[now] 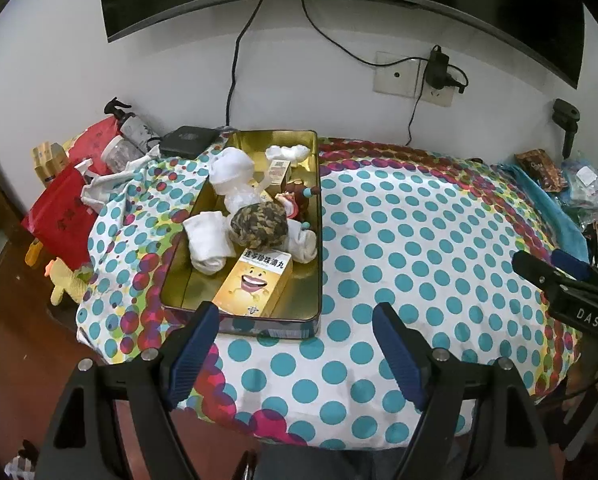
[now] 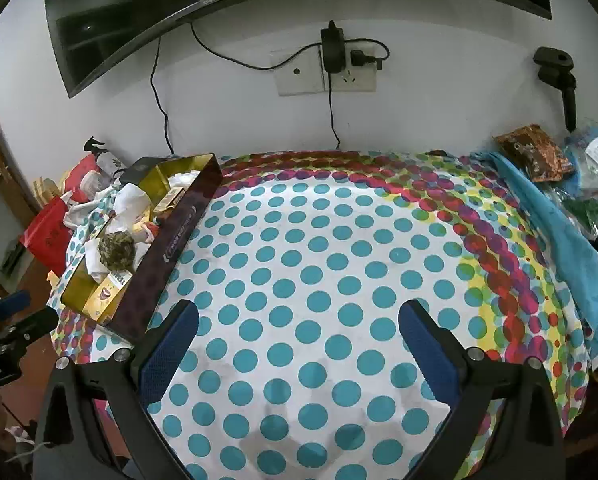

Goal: Organize objects

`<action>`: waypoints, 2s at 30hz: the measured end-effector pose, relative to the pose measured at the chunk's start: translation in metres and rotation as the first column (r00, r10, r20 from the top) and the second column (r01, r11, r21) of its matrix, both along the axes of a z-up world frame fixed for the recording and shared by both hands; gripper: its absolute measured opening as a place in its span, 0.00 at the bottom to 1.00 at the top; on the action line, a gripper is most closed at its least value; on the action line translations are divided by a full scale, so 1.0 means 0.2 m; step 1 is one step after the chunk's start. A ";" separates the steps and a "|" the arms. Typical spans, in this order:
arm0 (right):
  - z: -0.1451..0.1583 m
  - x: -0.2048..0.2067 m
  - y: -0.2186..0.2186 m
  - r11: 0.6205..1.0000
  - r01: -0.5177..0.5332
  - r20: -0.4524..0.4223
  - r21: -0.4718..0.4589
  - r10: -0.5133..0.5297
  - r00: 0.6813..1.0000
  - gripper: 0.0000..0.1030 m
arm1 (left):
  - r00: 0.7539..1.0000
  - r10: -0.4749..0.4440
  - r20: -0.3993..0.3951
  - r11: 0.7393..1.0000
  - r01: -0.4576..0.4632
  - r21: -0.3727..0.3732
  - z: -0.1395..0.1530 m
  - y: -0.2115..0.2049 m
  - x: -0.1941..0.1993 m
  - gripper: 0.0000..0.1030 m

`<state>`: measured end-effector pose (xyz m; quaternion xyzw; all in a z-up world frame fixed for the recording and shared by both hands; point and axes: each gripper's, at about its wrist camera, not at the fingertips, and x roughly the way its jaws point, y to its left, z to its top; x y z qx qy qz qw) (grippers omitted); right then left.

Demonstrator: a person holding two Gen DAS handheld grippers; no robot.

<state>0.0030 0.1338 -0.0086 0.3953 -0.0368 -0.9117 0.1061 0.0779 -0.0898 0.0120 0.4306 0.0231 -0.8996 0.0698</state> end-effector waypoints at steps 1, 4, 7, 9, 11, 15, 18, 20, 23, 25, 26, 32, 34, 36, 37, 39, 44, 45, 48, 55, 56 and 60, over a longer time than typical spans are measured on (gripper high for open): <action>0.00 0.00 0.00 1.000 0.007 0.004 0.008 -0.007 1.000 0.97 | 1.000 0.003 0.001 1.000 -0.003 -0.002 0.00 0.00 0.00 0.79; 0.03 0.03 -0.04 0.999 0.023 0.019 0.027 -0.024 1.000 0.97 | 1.000 0.022 0.008 1.000 -0.022 -0.015 0.01 -0.01 0.01 0.79; 0.09 0.09 -0.11 0.997 0.029 0.015 0.069 -0.031 0.999 0.97 | 0.999 0.043 0.014 0.999 -0.043 -0.018 0.01 -0.02 0.01 0.79; 0.14 0.12 -0.17 0.996 0.014 0.002 0.086 -0.014 1.000 0.97 | 0.998 0.058 0.017 0.998 -0.058 -0.017 0.01 -0.04 0.03 0.79; 0.19 0.16 -0.25 0.995 -0.007 -0.015 0.101 0.008 1.000 0.99 | 0.997 0.071 0.022 0.997 -0.070 -0.024 0.02 -0.05 0.04 0.79; 0.26 0.21 -0.38 0.992 -0.041 -0.029 0.121 0.044 0.999 0.99 | 0.995 0.094 0.020 0.995 -0.093 -0.030 0.05 -0.08 0.09 0.79; 0.31 0.24 -0.45 0.989 -0.048 -0.044 0.140 0.055 0.997 0.99 | 0.994 0.109 0.009 0.994 -0.108 -0.025 0.09 -0.11 0.14 0.79; 0.34 0.26 -0.48 0.989 -0.054 -0.054 0.139 0.062 0.997 1.00 | 0.993 0.119 0.002 0.993 -0.119 -0.016 0.12 -0.14 0.18 0.79; 0.36 0.29 -0.53 0.987 -0.063 -0.048 0.146 0.070 0.996 1.00 | 0.990 0.139 -0.006 0.990 -0.139 -0.033 0.16 -0.17 0.23 0.79; 0.36 0.30 -0.57 0.987 -0.078 -0.040 0.143 0.084 0.996 1.00 | 0.988 0.152 -0.011 0.988 -0.152 -0.037 0.17 -0.19 0.25 0.79; 0.36 0.31 -0.58 0.986 -0.087 -0.038 0.142 0.093 0.995 1.00 | 0.988 0.154 -0.008 0.987 -0.154 -0.048 0.18 -0.20 0.25 0.79; 0.36 0.34 -0.65 0.980 -0.125 -0.028 0.157 0.131 0.991 1.00 | 0.989 0.147 0.003 0.986 -0.146 -0.085 0.18 -0.19 0.26 0.79; 0.35 0.34 -0.66 0.980 -0.121 -0.025 0.159 0.127 0.992 1.00 | 0.991 0.135 0.014 0.989 -0.134 -0.070 0.17 -0.18 0.25 0.79; 0.35 0.34 -0.66 0.980 -0.117 -0.023 0.161 0.122 0.992 1.00 | 0.991 0.132 0.023 0.989 -0.131 -0.067 0.16 -0.18 0.25 0.79; 0.35 0.34 -0.66 0.980 -0.113 -0.021 0.163 0.118 0.993 1.00 | 0.991 0.130 0.028 0.989 -0.128 -0.067 0.16 -0.18 0.24 0.79; 0.35 0.34 -0.65 0.981 -0.110 -0.016 0.160 0.113 0.993 1.00 | 0.991 0.131 0.037 0.989 -0.128 -0.072 0.15 -0.17 0.24 0.79; 0.36 0.33 -0.63 0.984 -0.099 -0.015 0.150 0.102 0.995 1.00 | 0.992 0.119 0.040 0.991 -0.116 -0.063 0.15 -0.17 0.23 0.79; 0.36 0.33 -0.63 0.984 -0.097 -0.018 0.148 0.100 0.995 1.00 | 0.992 0.115 0.051 0.993 -0.113 -0.043 0.14 -0.18 0.23 0.79; 0.37 0.32 -0.62 0.985 -0.094 -0.020 0.143 0.097 0.995 1.00 | 0.993 0.106 0.044 0.994 -0.106 -0.013 0.14 -0.18 0.23 0.79; 0.38 0.33 -0.63 0.984 -0.091 -0.029 0.152 0.096 0.995 1.00 | 0.992 0.122 0.006 0.992 -0.122 -0.030 0.18 -0.18 0.26 0.79; 0.38 0.33 -0.63 0.984 -0.089 -0.028 0.153 0.095 0.995 1.00 | 0.993 0.120 0.007 0.992 -0.120 -0.026 0.18 -0.18 0.25 0.79; 0.38 0.32 -0.62 0.985 -0.079 -0.020 0.150 0.083 0.996 1.00 | 0.995 0.102 0.006 0.994 -0.102 -0.035 0.19 -0.15 0.25 0.79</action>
